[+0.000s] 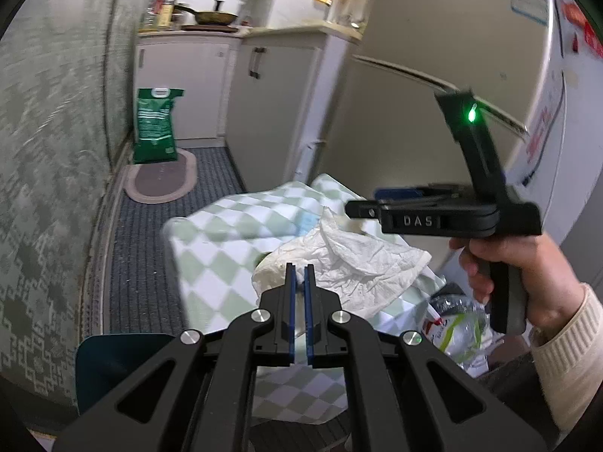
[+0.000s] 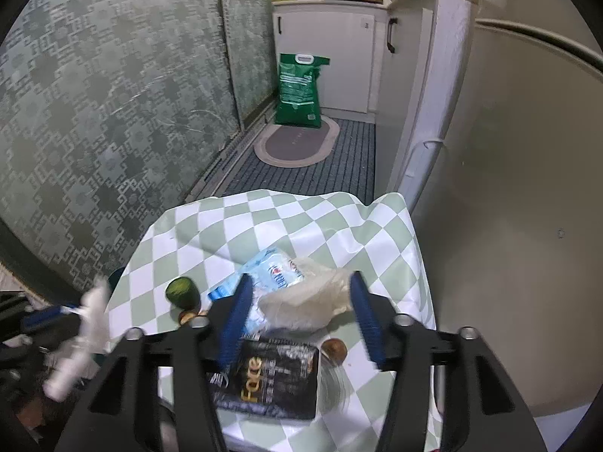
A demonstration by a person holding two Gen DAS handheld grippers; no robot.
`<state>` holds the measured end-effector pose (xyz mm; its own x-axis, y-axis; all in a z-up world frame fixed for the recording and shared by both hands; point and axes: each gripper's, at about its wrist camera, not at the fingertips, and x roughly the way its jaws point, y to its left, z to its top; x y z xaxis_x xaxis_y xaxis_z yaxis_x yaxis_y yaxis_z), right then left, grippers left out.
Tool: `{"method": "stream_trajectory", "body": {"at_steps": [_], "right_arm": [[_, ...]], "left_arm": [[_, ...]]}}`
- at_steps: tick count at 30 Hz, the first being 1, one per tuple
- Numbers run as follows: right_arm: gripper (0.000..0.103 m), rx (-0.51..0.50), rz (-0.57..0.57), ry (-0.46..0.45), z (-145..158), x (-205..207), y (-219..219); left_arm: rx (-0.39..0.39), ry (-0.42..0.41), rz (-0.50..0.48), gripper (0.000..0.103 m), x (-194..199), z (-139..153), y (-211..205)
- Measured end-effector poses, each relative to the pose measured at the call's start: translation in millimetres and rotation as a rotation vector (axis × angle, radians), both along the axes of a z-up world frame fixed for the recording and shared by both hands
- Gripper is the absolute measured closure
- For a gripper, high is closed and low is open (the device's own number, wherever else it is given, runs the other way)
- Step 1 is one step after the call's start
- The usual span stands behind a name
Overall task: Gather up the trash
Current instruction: 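Lift the white tissue with the left tool while the right tool grasps the white plastic bag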
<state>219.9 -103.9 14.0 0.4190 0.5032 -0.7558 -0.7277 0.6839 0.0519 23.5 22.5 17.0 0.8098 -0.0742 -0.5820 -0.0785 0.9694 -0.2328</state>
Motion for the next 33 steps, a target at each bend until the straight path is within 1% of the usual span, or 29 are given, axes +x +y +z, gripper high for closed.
{"method": "stream_trajectory", "body": {"at_steps": [4, 5, 6, 7, 10, 12, 14, 15, 17, 21, 24, 30, 33], "right_arm": [[0.044, -0.015, -0.011, 0.017, -9.5, 5.0, 8.0], [0.046, -0.013, -0.011, 0.03, -11.3, 6.1, 10.0], [0.051, -0.015, -0.012, 0.039, -12.8, 6.9, 11.7], [0.052, -0.019, -0.015, 0.037, -13.0, 6.7, 12.5], [0.061, -0.031, -0.019, 0.028, -12.8, 5.8, 13.9], [0.074, -0.039, -0.026, 0.029, -13.8, 7.3, 14.2], [0.083, -0.05, -0.036, 0.037, -16.6, 9.6, 12.4], [0.086, -0.059, -0.038, 0.043, -18.7, 10.8, 11.9], [0.09, -0.065, -0.044, 0.051, -21.9, 13.0, 10.0], [0.094, -0.053, -0.052, 0.039, -19.1, 12.7, 6.4], [0.094, -0.046, -0.056, 0.019, -13.3, 10.0, 4.8], [0.094, 0.007, -0.054, -0.011, 5.4, 4.0, -0.2], [0.094, 0.028, -0.053, -0.043, 17.3, -1.8, -0.5]], "left_arm": [[-0.013, -0.009, 0.053, 0.098, -13.3, 2.4, 19.6], [-0.016, -0.011, 0.063, 0.098, -16.5, 3.0, 23.9], [-0.02, -0.015, 0.075, 0.098, -20.4, 3.8, 28.6], [-0.024, -0.017, 0.084, 0.098, -23.9, 4.3, 32.9], [-0.03, -0.023, 0.106, 0.098, -32.4, 6.3, 41.8], [-0.032, -0.029, 0.113, 0.098, -36.5, 8.3, 44.7], [-0.031, -0.036, 0.113, 0.098, -39.1, 9.4, 45.7], [-0.03, -0.04, 0.111, 0.098, -40.9, 10.8, 45.2], [-0.027, -0.047, 0.106, 0.098, -42.6, 12.5, 44.5], [-0.027, -0.058, 0.109, 0.098, -46.6, 14.3, 45.8], [-0.027, -0.063, 0.121, 0.098, -49.5, 15.4, 48.1], [-0.01, -0.073, 0.147, 0.098, -56.5, 17.6, 52.4], [-0.006, -0.066, 0.169, 0.098, -59.1, 15.9, 58.0]]}}
